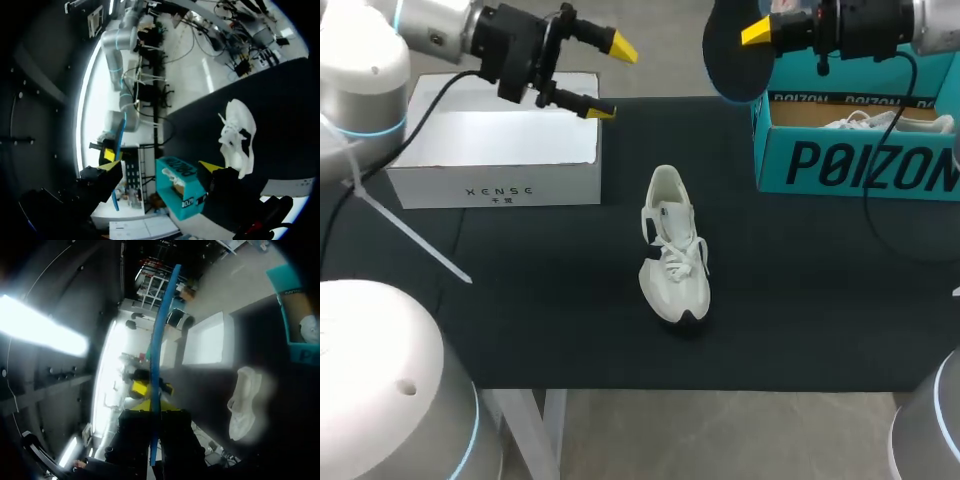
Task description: Take the shoe out of the shoebox, open the shoe tongue, remove and reinsert the insole, then place the shoe into the shoebox
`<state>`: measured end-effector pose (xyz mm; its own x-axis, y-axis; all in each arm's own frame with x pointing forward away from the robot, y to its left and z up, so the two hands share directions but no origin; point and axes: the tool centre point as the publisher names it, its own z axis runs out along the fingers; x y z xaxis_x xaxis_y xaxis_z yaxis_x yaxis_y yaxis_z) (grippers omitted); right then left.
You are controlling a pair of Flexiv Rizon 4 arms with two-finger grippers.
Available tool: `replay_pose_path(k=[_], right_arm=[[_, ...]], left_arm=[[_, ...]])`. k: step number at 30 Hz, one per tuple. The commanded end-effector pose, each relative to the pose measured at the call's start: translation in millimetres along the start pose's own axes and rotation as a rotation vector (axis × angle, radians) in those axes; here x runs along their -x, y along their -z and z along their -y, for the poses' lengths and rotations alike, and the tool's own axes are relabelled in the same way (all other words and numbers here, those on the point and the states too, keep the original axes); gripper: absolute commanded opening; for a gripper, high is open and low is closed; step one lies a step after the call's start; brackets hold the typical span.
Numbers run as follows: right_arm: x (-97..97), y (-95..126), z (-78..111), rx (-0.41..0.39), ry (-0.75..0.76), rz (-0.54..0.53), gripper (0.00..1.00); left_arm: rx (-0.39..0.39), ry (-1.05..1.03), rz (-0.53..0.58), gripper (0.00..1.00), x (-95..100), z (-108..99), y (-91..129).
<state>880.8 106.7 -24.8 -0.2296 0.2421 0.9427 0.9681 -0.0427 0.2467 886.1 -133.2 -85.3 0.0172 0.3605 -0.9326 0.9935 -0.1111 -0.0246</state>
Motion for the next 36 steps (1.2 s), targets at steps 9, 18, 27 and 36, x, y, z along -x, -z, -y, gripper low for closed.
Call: replay_pose_path(k=[9, 18, 27, 36], right_arm=[[-3.2, 0.0, 1.8, 0.003, -0.002, 0.015, 0.0], [-7.2, -1.8, 3.7, 0.002, 0.017, 0.023, 0.0], [-11.6, -2.3, 3.9, -0.006, 0.059, 0.02, 0.0], [-10.2, -4.5, 2.6, -0.01, 0.056, 0.024, 0.0]], left_arm=[[0.103, -0.057, -0.187, 1.0, -61.5, 27.2, 70.0], [0.215, 0.105, -0.227, 1.0, -105.6, 11.8, 103.2], [0.216, 0.159, -0.288, 1.0, -122.6, 8.5, 108.3], [0.216, 0.159, -0.288, 1.0, -122.6, 8.5, 108.3]])
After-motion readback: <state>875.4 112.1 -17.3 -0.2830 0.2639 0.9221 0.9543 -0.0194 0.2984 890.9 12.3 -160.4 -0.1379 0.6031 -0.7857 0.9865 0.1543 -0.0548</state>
